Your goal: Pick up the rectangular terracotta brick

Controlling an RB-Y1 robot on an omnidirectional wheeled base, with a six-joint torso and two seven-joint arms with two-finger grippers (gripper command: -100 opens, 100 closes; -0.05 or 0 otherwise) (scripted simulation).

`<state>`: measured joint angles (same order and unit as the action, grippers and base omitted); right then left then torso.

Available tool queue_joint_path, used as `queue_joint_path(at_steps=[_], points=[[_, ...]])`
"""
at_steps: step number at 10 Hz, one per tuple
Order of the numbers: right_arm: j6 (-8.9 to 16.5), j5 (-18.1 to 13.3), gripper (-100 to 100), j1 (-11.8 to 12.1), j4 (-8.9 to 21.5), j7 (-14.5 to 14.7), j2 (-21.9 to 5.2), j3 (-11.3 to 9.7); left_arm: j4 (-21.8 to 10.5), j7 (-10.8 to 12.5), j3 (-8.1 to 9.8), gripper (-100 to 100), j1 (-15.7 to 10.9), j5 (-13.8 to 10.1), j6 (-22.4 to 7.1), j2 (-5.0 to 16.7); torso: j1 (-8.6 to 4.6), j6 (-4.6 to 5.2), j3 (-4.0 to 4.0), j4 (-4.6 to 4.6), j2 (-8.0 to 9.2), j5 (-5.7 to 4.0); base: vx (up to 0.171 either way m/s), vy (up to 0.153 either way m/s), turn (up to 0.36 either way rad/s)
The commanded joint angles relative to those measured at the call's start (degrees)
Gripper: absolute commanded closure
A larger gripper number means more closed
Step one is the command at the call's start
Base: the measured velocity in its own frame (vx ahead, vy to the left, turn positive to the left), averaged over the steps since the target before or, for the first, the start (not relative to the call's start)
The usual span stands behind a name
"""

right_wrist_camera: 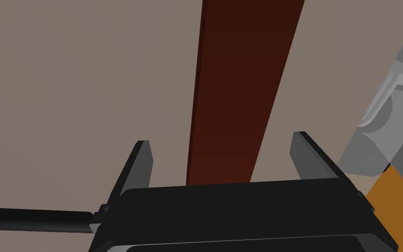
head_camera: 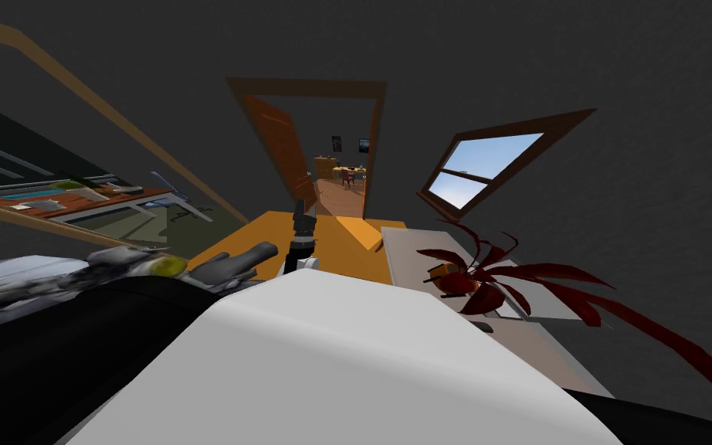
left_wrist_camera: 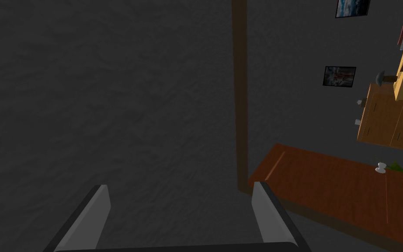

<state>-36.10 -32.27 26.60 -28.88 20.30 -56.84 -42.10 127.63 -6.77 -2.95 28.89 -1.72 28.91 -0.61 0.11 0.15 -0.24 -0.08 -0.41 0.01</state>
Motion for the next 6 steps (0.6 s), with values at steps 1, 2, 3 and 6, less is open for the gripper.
queue_joint_path(at_steps=[1,2,3,6], points=[[0.00,0.00,0,0.00,0.00,0.00,0.00,0.00,0.00,0.00,0.00,0,0.00,0.00,0.00,0.00,0.00,0.00,0.00,0.00,0.00,0.00,0.009,-0.001,0.001],[0.23,0.21,-100,-0.62,0.98,-1.65,1.07,-0.24,0.00,0.00,0.00,0,0.00,0.00,0.00,0.00,0.01,0.01,0.09,0.04,0.14,0.00,-0.067,-0.011,0.257],[0.35,0.32,-100,-0.94,1.46,-2.48,1.61,-0.36,0.00,0.00,-0.01,0,-0.02,0.00,0.00,0.00,-0.04,-0.06,0.22,0.09,0.38,-0.01,-0.154,-0.022,0.305],[0.83,0.75,-100,-2.18,3.41,-5.80,3.76,-0.85,-0.01,0.00,0.00,0,-0.03,0.00,-0.01,0.00,-0.02,0.03,0.57,0.22,0.97,-0.01,-0.194,0.001,0.250]])
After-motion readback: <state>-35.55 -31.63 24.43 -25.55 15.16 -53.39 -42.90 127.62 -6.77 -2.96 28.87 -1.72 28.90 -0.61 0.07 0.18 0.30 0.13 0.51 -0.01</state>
